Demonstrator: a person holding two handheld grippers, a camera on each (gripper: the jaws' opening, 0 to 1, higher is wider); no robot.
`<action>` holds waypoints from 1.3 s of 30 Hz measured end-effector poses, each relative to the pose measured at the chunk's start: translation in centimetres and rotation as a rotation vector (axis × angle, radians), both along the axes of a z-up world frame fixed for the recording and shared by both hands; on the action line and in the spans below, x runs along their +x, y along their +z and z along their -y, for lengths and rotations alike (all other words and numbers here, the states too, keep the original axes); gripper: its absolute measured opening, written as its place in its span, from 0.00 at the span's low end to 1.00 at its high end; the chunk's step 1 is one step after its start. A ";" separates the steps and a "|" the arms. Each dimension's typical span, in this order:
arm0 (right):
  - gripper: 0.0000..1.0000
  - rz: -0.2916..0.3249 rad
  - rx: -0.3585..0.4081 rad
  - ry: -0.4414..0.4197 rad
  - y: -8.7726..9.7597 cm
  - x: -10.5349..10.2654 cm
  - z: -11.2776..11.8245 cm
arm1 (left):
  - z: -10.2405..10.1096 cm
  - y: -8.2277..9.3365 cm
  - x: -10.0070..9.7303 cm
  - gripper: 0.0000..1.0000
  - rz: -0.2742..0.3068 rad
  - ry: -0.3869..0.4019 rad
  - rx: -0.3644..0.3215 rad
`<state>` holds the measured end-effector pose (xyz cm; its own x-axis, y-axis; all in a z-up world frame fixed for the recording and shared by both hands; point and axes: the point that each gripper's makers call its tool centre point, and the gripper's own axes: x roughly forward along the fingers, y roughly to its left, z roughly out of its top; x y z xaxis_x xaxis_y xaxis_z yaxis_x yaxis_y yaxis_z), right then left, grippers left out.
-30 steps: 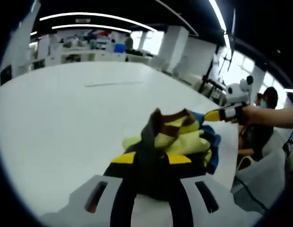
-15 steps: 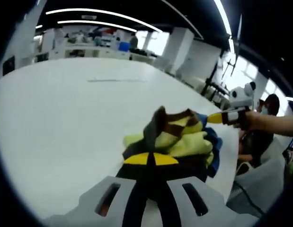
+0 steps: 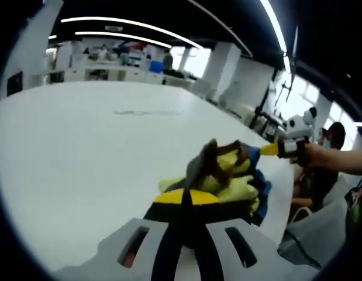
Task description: Fold the garment on the visible template until the final outline fits inside the template.
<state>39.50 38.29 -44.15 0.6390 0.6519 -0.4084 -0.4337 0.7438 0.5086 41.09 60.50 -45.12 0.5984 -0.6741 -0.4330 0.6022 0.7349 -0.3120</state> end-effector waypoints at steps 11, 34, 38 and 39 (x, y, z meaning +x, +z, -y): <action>0.00 0.089 0.088 0.021 6.3 -0.6 0.1 | -0.9 5.5 0.2 0.00 0.087 0.038 -0.070; 0.00 0.369 0.144 0.059 20.2 -0.4 0.5 | -0.5 18.5 2.8 0.00 0.347 -0.026 -0.124; 0.00 0.397 0.163 0.060 21.5 0.5 0.5 | -0.6 19.6 3.7 0.00 0.347 -0.027 -0.141; 0.00 0.399 0.168 0.052 21.7 1.0 0.6 | -0.6 19.7 4.1 0.00 0.357 -0.039 -0.131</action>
